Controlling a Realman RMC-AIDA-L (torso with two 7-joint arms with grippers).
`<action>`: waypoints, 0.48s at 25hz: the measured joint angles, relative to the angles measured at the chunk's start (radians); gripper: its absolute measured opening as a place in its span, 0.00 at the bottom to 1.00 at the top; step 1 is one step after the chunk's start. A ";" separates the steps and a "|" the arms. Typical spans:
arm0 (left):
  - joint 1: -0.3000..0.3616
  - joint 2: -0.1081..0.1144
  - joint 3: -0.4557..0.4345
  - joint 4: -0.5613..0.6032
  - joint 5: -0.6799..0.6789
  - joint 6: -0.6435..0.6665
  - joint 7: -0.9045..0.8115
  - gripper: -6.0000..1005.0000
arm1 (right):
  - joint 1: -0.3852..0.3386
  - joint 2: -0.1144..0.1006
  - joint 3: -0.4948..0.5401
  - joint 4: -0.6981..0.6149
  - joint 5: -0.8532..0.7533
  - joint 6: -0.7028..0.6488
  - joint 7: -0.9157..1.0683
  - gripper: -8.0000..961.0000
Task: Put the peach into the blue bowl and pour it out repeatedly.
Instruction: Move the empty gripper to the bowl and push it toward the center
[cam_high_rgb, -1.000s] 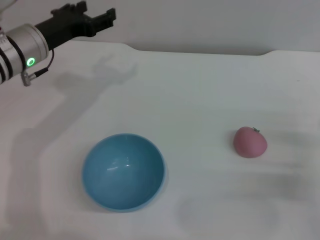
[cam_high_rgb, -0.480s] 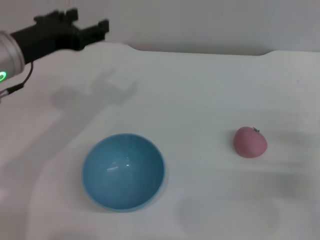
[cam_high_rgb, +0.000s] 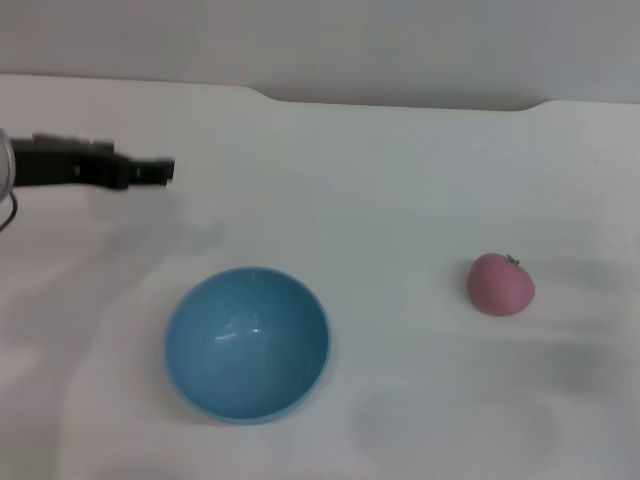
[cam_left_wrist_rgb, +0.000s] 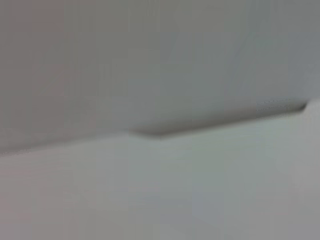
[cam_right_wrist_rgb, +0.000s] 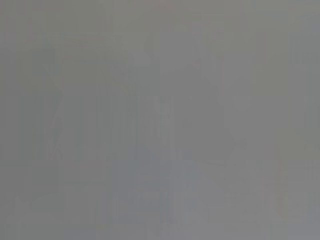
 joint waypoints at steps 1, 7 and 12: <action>-0.018 0.000 -0.017 0.003 0.035 0.064 -0.036 0.81 | 0.000 0.000 0.005 0.000 0.000 0.000 0.000 0.56; -0.097 -0.003 -0.064 -0.003 0.187 0.279 -0.147 0.81 | 0.024 -0.001 0.035 -0.007 0.000 -0.002 0.000 0.55; -0.127 0.002 -0.073 -0.006 0.229 0.335 -0.168 0.81 | 0.044 -0.002 0.035 -0.017 0.000 -0.001 -0.004 0.55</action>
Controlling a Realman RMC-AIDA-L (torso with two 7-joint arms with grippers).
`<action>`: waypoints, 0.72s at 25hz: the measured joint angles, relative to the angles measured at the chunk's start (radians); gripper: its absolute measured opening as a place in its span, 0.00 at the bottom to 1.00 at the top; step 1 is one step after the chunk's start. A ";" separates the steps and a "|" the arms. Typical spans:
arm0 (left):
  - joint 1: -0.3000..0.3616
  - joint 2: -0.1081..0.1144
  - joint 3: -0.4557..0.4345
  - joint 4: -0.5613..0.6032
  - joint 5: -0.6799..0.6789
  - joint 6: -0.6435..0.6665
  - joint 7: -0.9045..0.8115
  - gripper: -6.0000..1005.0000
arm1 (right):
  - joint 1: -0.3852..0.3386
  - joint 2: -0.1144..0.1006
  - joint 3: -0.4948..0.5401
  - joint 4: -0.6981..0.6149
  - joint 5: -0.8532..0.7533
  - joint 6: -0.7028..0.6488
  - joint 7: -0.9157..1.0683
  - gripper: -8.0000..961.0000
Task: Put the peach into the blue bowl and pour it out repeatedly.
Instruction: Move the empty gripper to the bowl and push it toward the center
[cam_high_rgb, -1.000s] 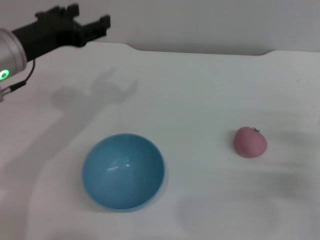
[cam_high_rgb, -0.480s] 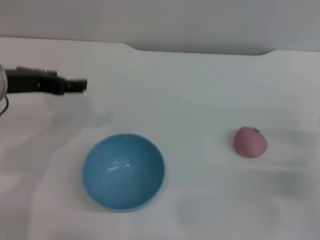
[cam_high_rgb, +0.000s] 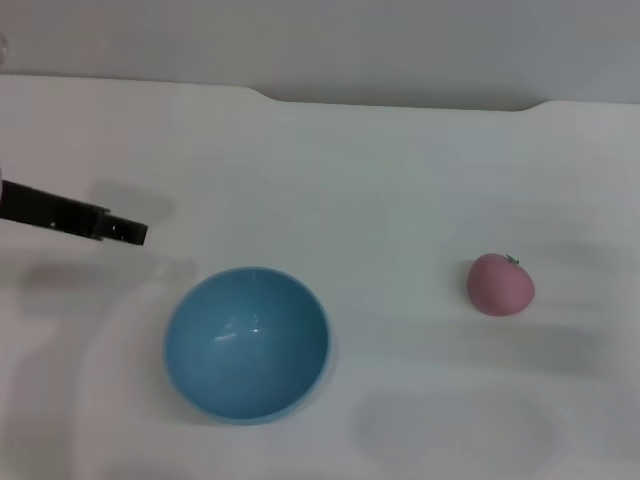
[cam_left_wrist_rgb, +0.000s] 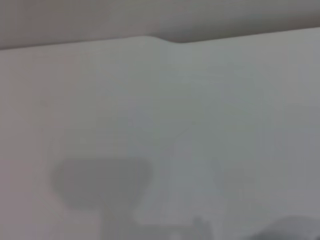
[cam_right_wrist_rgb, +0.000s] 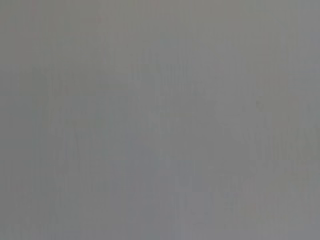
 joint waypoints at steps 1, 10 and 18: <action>-0.013 0.001 -0.009 -0.002 0.023 0.038 -0.002 0.81 | 0.003 0.000 0.000 -0.001 0.000 0.001 -0.002 0.55; -0.078 -0.006 0.000 -0.011 0.055 0.183 -0.046 0.81 | 0.016 0.002 0.000 -0.012 0.000 0.014 -0.004 0.54; -0.114 -0.006 0.108 -0.095 0.050 0.193 -0.097 0.81 | 0.013 0.001 0.000 -0.023 0.000 0.016 -0.005 0.54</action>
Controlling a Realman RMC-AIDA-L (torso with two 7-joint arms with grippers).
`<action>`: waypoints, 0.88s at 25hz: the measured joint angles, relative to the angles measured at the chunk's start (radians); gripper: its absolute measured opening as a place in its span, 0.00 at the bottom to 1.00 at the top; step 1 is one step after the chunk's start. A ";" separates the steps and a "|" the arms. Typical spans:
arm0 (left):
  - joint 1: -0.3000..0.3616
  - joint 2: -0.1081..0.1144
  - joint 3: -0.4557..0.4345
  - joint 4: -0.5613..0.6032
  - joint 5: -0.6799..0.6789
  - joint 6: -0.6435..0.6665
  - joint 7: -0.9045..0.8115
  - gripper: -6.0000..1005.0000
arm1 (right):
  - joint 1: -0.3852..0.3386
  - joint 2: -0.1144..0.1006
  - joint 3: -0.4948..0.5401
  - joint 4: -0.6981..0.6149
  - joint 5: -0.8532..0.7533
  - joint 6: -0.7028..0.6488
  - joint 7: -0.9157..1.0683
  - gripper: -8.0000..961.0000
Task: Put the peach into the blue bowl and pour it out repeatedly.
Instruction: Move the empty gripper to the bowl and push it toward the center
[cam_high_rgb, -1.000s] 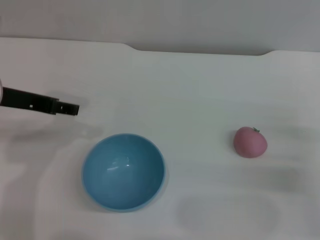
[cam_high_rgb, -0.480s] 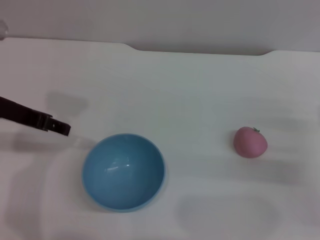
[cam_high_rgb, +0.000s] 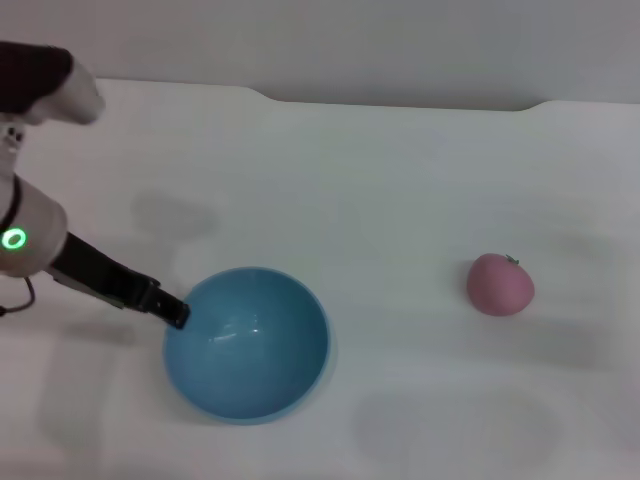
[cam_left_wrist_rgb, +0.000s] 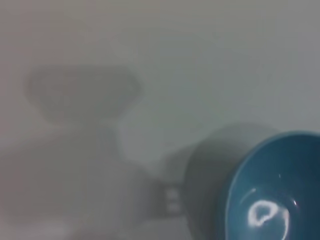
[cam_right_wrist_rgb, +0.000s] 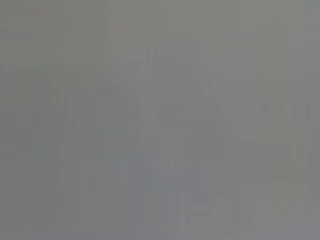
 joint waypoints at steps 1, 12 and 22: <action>-0.003 -0.001 0.006 -0.010 0.000 -0.003 0.000 0.81 | -0.001 0.000 0.000 -0.001 0.000 0.000 0.000 0.54; -0.050 -0.004 0.021 -0.142 -0.010 -0.064 0.002 0.81 | 0.001 0.000 0.008 -0.003 0.000 0.000 0.000 0.53; -0.143 -0.003 0.028 -0.386 -0.009 -0.183 0.054 0.81 | -0.001 0.001 0.012 -0.003 0.000 0.000 0.002 0.52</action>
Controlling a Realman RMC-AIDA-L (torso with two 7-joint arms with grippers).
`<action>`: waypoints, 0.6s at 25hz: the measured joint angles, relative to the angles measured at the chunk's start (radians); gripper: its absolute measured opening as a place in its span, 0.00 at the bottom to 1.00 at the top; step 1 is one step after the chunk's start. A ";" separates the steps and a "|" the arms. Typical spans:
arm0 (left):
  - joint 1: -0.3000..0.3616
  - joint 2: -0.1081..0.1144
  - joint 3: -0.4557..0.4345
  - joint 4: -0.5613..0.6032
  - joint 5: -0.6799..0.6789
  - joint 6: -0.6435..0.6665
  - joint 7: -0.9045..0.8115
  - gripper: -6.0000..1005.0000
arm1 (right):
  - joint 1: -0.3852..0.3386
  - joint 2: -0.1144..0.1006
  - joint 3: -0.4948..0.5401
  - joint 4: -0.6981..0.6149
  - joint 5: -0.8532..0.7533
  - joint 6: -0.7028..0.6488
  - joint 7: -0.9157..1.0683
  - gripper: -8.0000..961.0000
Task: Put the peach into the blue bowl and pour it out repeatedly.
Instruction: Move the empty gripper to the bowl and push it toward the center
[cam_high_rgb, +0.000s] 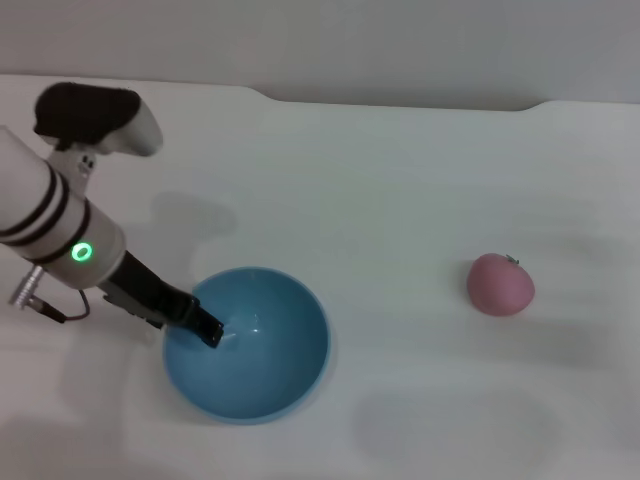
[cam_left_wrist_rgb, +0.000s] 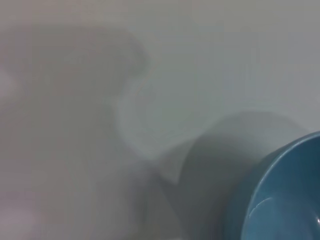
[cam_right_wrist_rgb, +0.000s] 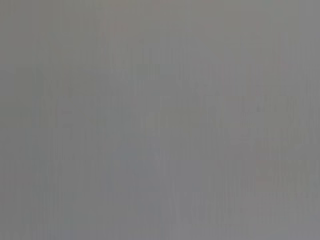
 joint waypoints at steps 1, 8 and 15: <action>-0.006 0.000 0.003 -0.019 0.000 -0.008 0.002 0.81 | 0.000 0.000 0.002 0.000 0.000 0.000 0.000 0.52; -0.020 0.000 0.016 -0.050 0.001 -0.020 0.006 0.77 | -0.005 0.000 0.025 -0.002 0.000 -0.006 -0.001 0.52; -0.026 0.001 0.036 -0.045 0.000 -0.023 0.011 0.53 | -0.006 0.000 0.026 -0.008 0.000 -0.002 -0.001 0.51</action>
